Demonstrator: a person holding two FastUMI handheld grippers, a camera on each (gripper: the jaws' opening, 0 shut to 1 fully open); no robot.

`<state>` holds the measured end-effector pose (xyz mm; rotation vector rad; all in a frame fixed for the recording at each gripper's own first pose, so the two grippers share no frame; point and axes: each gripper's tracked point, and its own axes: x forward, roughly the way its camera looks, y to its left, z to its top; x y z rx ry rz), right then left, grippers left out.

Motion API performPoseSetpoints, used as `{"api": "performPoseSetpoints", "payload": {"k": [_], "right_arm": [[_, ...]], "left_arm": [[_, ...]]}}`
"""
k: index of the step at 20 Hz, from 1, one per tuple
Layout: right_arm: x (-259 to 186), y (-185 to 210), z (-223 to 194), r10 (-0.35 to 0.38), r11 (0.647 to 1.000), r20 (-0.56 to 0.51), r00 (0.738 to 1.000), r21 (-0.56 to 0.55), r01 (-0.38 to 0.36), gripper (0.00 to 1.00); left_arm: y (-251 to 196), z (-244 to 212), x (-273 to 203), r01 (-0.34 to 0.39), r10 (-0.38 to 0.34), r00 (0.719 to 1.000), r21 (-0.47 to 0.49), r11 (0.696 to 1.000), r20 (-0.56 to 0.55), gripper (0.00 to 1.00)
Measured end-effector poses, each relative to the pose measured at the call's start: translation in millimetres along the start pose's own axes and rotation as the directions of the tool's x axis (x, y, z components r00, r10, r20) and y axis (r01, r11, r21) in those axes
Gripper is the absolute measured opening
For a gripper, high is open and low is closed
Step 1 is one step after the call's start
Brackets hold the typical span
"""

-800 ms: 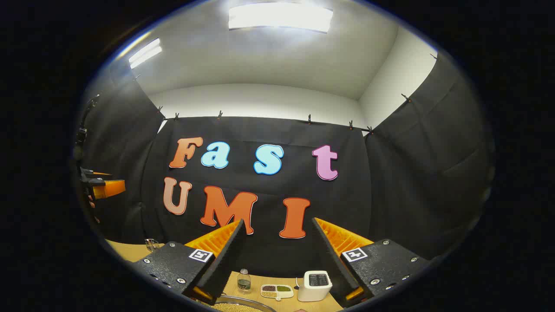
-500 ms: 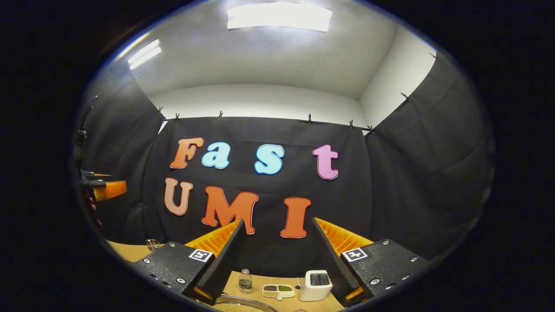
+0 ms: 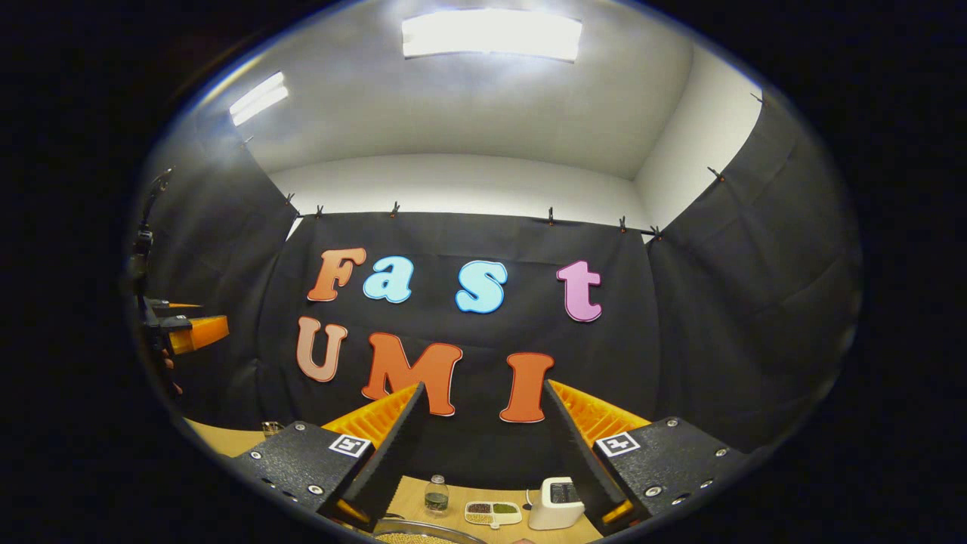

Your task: First push the handle of the pot to place it horizontally, then grasp the pot with both hands and set it on the induction cooktop.

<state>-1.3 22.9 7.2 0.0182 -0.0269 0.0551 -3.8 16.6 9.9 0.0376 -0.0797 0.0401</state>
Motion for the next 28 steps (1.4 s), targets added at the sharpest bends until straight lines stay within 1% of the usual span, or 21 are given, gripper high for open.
{"api": "performPoseSetpoints", "payload": {"k": [3, 4, 5, 7, 9, 12, 17, 19, 21, 22, 23, 24, 25, 26, 28], "right_arm": [[-3, 5, -2, 0.02, 1.0, -0.013, 1.0, 0.014, -0.02, 0.93], [-6, 7, -5, 0.036, 0.999, -0.02, 0.999, 0.016, -0.036, 0.93], [-9, 13, -10, 0.063, 0.998, -0.036, 0.997, 0.023, -0.062, 0.93], [-16, 12, -27, 0.084, 0.996, -0.094, 0.992, 0.041, -0.08, 0.93], [-21, 8, -38, 0.084, 0.996, -0.136, 0.987, 0.04, -0.079, 0.93], [-30, 3, -53, 0.065, 0.998, -0.171, 0.983, 0.006, -0.065, 0.93], [-49, 4, -78, 0.069, 0.998, -0.225, 0.972, 0.023, -0.066, 0.93], [-54, 5, -95, 0.075, 0.997, -0.261, 0.962, 0.033, -0.068, 0.88], [-60, 8, -113, 0.089, 0.995, -0.301, 0.949, 0.06, -0.074, 0.81], [-63, 10, -123, 0.099, 0.994, -0.326, 0.94, 0.078, -0.078, 0.75], [-66, 11, -133, 0.107, 0.992, -0.349, 0.931, 0.098, -0.077, 0.71], [-70, 12, -144, 0.116, 0.99, -0.376, 0.919, 0.113, -0.079, 0.65], [-72, 12, -157, 0.124, 0.989, -0.403, 0.907, 0.125, -0.08, 0.65], [-76, 15, -168, 0.133, 0.988, -0.427, 0.894, 0.134, -0.083, 0.53], [-85, 23, -191, 0.165, 0.982, -0.477, 0.863, 0.163, -0.098, 0.45]], "left_arm": [[-1, -1, -2, 0.008, -0.008, 1.0, 0.005, 1.0, -0.01, 0.97], [0, -1, -2, 0.006, -0.006, 1.0, 0.005, 1.0, -0.01, 0.98], [3, -2, -3, 0.004, -0.004, 1.0, 0.006, 1.0, -0.011, 0.98], [10, -2, -5, -0.004, 0.004, 1.0, 0.009, 1.0, -0.007, 0.97], [13, 0, -5, -0.008, 0.008, 1.0, 0.011, 1.0, -0.001, 0.97], [11, -3, -7, 0.001, -0.001, 1.0, 0.011, 1.0, -0.003, 0.98], [12, -10, -8, -0.005, 0.006, 1.0, 0.032, 0.999, -0.008, 0.98], [8, -12, -8, 0.0, 0.0, 1.0, 0.027, 1.0, -0.011, 0.97], [8, -17, -7, 0.0, 0.001, 1.0, 0.03, 1.0, -0.018, 0.97], [8, -19, -6, 0.002, -0.001, 1.0, 0.029, 1.0, -0.024, 0.98], [7, -23, -6, 0.003, -0.002, 1.0, 0.029, 1.0, -0.03, 0.97], [7, -24, -6, 0.003, -0.002, 0.999, 0.03, 1.0, -0.035, 0.98], [7, -26, -4, 0.002, 0.0, 0.999, 0.03, 1.0, -0.04, 0.97], [6, -27, -3, 0.002, 0.0, 0.999, 0.029, 1.0, -0.044, 0.98], [5, -31, -3, 0.005, -0.004, 0.999, 0.026, 1.0, -0.048, 0.97]]}}
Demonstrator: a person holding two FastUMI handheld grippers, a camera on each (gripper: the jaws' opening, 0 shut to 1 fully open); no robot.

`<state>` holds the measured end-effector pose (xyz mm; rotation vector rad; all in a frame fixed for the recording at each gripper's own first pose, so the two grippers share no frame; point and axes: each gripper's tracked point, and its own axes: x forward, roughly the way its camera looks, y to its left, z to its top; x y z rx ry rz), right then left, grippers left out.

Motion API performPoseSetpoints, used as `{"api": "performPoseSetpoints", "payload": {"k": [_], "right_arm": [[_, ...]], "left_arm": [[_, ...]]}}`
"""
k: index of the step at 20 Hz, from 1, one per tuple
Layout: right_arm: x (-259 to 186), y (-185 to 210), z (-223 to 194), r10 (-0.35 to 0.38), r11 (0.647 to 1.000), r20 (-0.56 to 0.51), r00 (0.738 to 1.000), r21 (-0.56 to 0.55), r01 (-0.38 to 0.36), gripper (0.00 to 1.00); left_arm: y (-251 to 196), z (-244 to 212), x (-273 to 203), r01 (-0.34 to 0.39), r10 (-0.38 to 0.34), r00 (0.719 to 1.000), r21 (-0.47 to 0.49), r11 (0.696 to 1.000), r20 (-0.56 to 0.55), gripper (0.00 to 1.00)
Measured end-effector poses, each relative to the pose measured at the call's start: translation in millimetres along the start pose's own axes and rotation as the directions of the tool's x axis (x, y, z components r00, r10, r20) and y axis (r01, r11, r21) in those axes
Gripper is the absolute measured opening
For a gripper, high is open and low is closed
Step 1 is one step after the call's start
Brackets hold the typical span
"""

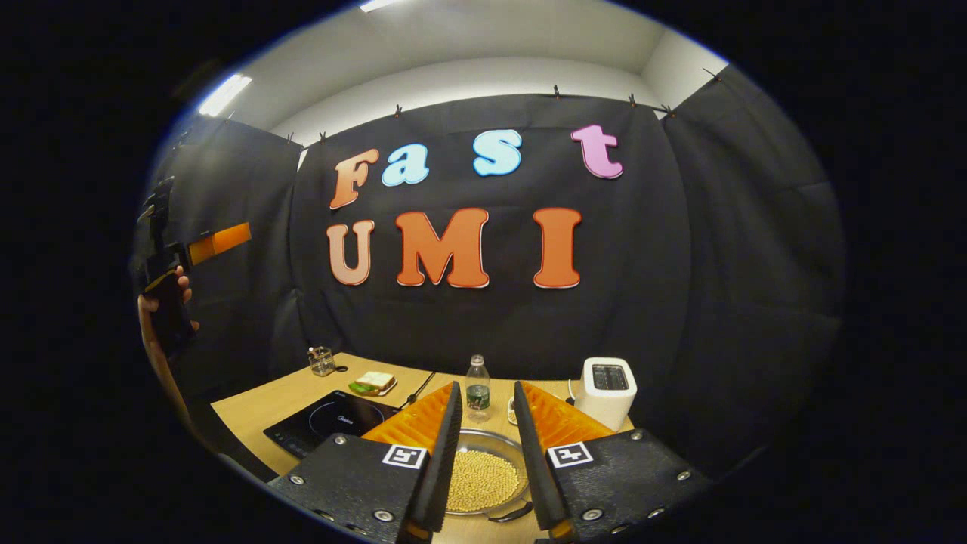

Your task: First push the handle of the pot to place it horizontally, then grasp the pot with both hands and set it on the induction cooktop.

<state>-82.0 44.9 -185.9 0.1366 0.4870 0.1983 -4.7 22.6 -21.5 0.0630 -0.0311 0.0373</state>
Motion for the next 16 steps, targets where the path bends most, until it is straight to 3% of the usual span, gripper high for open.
{"api": "performPoseSetpoints", "payload": {"k": [4, 9, 10, 14, 16], "right_arm": [[10, 4, -44, 0.025, 0.999, -0.108, 0.994, 0.037, -0.022, 0.25], [17, 12, -94, 0.05, 0.997, -0.226, 0.973, 0.063, -0.036, 0.2], [18, 10, -103, 0.046, 0.997, -0.249, 0.967, 0.07, -0.03, 0.12], [20, 8, -146, 0.05, 0.991, -0.354, 0.934, 0.134, -0.003, 0.01], [22, 9, -170, 0.047, 0.986, -0.412, 0.91, 0.163, 0.023, 0.0]], "left_arm": [[-5, -4, 3, 0.008, -0.008, 1.0, 0.003, 1.0, -0.005, 0.98], [-9, -13, 7, 0.013, -0.013, 1.0, 0.001, 1.0, -0.013, 0.98], [-10, -14, 8, 0.014, -0.014, 1.0, 0.001, 1.0, -0.017, 0.98], [-13, -21, 12, 0.019, -0.02, 0.999, -0.008, 1.0, -0.033, 0.98], [-13, -26, 13, 0.021, -0.021, 0.999, -0.009, 1.0, -0.04, 0.98]]}}
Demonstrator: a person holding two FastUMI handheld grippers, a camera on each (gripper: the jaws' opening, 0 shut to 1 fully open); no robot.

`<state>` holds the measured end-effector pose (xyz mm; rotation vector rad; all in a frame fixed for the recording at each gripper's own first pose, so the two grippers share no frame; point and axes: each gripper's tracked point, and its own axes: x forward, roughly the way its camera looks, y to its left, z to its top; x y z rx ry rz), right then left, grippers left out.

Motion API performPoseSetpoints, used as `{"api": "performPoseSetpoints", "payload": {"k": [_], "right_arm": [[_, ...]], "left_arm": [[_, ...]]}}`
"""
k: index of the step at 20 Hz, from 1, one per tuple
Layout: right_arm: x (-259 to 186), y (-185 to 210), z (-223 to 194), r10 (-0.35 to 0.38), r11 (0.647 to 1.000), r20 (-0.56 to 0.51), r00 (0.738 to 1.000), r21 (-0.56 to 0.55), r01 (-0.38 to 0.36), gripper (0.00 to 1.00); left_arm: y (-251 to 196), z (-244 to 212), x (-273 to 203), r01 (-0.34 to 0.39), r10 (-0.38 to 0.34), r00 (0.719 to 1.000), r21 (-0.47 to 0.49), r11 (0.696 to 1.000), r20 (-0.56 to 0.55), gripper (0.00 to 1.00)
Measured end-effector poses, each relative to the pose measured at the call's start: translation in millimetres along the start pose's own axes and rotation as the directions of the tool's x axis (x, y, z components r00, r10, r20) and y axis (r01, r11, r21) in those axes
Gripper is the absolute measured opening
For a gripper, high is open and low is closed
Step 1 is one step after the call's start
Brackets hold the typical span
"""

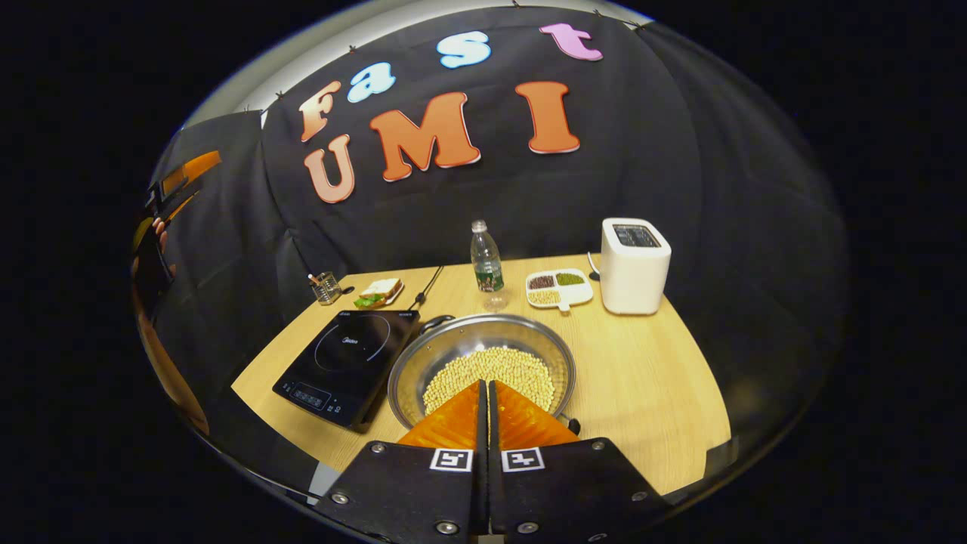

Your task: First push the handle of the pot to place it horizontally, then grasp the pot with both hands and set it on the induction cooktop.

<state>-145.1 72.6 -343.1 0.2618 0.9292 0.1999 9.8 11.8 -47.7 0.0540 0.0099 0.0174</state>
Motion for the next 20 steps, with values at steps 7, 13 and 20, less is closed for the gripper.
{"api": "performPoseSetpoints", "payload": {"k": [7, 13, 20], "right_arm": [[29, -7, -77, -0.042, 0.991, -0.226, 0.973, 0.115, 0.069, 0.0], [33, 1, -109, -0.028, 0.971, -0.316, 0.948, 0.216, 0.1, 0.0], [48, -11, -133, -0.043, 0.946, -0.399, 0.916, 0.277, 0.165, 0.0]], "left_arm": [[-7, -14, 5, 0.013, -0.013, 0.999, -0.004, 1.0, -0.033, 0.98], [-5, -27, 10, 0.014, -0.015, 0.998, -0.025, 1.0, -0.066, 0.98], [-2, -46, 13, 0.01, -0.014, 0.992, -0.029, 1.0, -0.123, 0.98]]}}
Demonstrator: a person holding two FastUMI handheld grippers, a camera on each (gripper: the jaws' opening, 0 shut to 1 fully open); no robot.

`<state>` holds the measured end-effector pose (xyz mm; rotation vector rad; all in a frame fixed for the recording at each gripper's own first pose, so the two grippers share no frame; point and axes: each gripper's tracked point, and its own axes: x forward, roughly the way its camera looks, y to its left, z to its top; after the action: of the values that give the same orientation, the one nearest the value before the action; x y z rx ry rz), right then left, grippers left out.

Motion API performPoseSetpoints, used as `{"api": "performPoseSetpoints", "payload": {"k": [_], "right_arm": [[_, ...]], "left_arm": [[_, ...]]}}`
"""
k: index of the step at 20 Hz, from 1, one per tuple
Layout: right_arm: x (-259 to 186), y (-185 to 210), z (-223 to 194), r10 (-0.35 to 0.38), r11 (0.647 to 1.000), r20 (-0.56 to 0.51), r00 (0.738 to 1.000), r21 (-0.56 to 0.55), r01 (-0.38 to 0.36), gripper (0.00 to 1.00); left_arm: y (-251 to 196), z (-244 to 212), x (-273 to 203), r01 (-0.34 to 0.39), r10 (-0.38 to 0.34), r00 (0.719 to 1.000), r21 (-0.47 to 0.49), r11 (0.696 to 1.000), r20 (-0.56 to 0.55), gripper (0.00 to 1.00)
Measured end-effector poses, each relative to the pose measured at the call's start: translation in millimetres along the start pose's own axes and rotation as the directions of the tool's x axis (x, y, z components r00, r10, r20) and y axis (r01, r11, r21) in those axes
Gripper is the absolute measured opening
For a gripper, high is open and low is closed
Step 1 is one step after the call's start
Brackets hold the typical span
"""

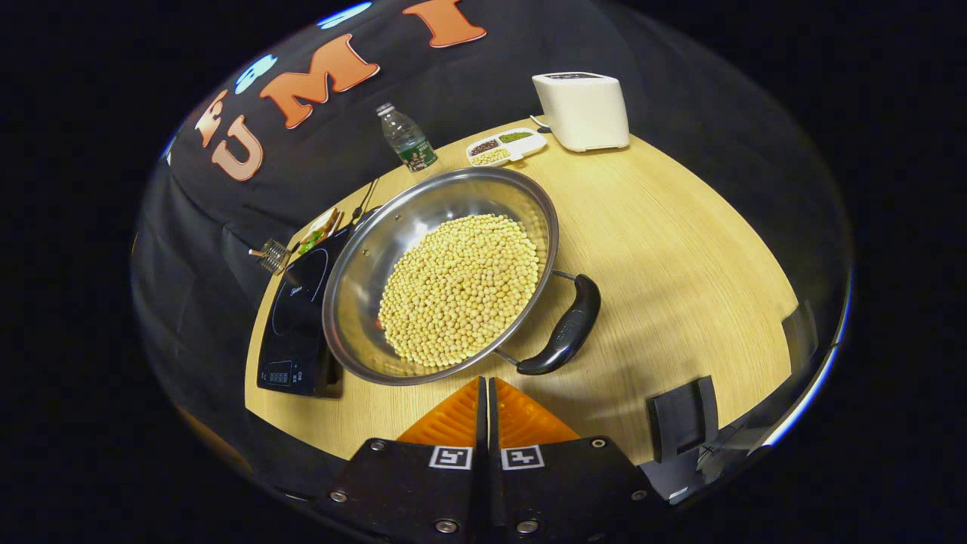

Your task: First push the handle of the pot to place it horizontally, then grasp the pot with both hands and set it on the induction cooktop.

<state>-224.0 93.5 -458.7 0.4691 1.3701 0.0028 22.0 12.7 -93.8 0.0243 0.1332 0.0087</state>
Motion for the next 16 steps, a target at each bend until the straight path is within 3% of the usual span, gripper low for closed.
{"api": "performPoseSetpoints", "payload": {"k": [8, 16], "right_arm": [[21, -6, 3, -0.021, 0.997, -0.11, 0.994, 0.07, 0.029, 0.0], [29, -32, 41, -0.091, 0.992, -0.067, 0.994, 0.085, 0.096, 0.0]], "left_arm": [[24, -4, -1, -0.048, 0.048, 0.999, 0.024, 0.999, 0.001, 0.97], [23, -11, 6, -0.034, 0.035, 0.999, 0.034, 0.999, -0.012, 0.98]]}}
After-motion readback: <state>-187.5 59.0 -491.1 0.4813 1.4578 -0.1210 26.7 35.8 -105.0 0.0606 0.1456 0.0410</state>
